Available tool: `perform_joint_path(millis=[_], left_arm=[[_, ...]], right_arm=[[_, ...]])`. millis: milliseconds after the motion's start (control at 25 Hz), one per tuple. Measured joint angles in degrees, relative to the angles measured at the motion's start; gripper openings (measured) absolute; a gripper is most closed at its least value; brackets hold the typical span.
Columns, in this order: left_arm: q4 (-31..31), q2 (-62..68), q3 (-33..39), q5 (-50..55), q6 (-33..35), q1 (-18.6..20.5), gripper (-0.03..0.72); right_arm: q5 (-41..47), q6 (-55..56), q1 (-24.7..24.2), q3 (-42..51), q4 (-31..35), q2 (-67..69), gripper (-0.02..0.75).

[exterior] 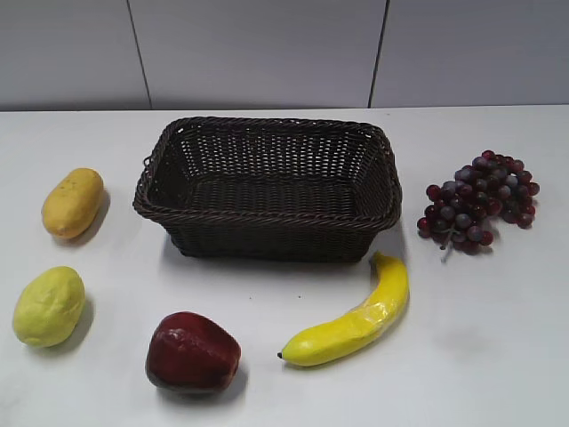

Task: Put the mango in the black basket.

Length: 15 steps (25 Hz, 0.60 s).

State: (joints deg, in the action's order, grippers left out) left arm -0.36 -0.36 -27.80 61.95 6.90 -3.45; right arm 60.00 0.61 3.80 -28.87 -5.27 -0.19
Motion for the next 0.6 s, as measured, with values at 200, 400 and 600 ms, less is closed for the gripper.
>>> perform_joint_path(millis=[200, 400, 600], left_arm=[[0.0, 0.0, 0.0, 0.0, 0.0, 0.0, 0.495], [0.0, 0.0, 0.0, 0.0, 0.0, 0.0, 0.483], [0.0, 0.0, 0.0, 0.0, 0.0, 0.0, 0.462]], right_arm=[[0.0, 0.0, 0.0, 0.0, 0.0, 0.0, 0.498], [0.0, 0.0, 0.0, 0.0, 0.0, 0.0, 0.498], [0.0, 0.0, 0.0, 0.0, 0.0, 0.0, 0.498]])
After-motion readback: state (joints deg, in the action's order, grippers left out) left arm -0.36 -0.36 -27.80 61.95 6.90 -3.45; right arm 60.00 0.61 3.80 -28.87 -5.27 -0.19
